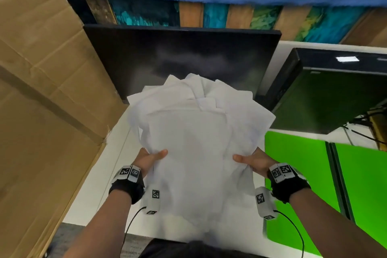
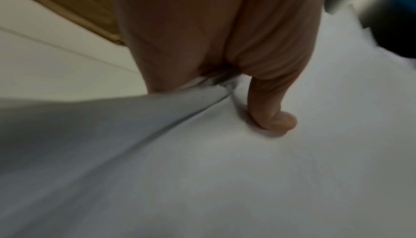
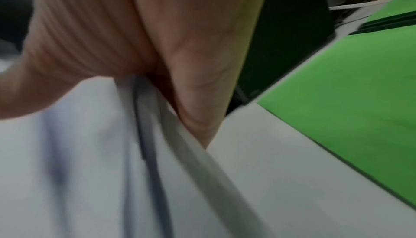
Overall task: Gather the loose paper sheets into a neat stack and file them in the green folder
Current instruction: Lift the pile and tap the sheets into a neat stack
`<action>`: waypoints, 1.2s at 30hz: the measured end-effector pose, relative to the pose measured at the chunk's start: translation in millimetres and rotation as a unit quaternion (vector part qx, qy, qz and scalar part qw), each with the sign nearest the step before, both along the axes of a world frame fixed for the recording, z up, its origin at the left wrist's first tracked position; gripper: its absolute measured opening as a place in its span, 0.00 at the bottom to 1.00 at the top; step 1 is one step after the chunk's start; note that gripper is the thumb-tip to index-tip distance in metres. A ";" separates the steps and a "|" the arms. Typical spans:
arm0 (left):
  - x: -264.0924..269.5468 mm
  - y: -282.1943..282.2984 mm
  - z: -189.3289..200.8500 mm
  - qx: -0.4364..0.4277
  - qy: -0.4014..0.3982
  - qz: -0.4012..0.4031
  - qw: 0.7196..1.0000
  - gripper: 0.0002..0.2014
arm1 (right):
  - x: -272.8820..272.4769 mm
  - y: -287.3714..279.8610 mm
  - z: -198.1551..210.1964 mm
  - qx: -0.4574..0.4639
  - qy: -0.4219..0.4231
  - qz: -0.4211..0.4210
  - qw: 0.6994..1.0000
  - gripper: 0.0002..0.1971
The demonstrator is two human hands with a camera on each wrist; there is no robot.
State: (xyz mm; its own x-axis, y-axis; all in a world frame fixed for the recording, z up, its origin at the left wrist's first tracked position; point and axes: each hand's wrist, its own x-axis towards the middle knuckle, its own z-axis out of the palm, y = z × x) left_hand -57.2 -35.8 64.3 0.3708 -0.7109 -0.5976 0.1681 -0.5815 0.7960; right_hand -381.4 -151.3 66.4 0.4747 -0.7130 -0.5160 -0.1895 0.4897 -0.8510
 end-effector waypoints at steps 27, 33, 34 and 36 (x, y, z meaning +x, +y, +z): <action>23.2 -49.8 97.4 0.018 -0.103 -0.076 0.992 0.43 | 40.5 -24.9 107.3 -0.201 0.027 -0.181 0.962 0.30; 23.2 -51.9 90.7 0.100 -0.155 -0.160 0.970 0.52 | 50.9 -11.5 93.6 -0.158 0.115 -0.098 0.976 0.13; 23.7 -53.6 86.9 0.106 -0.147 -0.143 0.973 0.49 | 52.6 -16.0 81.4 -0.161 0.112 -0.120 0.973 0.16; 26.2 -57.1 78.3 0.089 -0.124 -0.128 0.980 0.49 | 57.1 -20.4 66.2 -0.119 0.124 -0.155 0.973 0.29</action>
State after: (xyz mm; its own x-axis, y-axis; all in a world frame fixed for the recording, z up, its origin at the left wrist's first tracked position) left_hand -30.9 -93.0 142.6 0.3432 -0.6922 -0.6348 -0.1864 -0.7126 0.6763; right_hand -324.3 -171.7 132.6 0.0991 -0.9153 -0.3903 -0.2777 0.3512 -0.8942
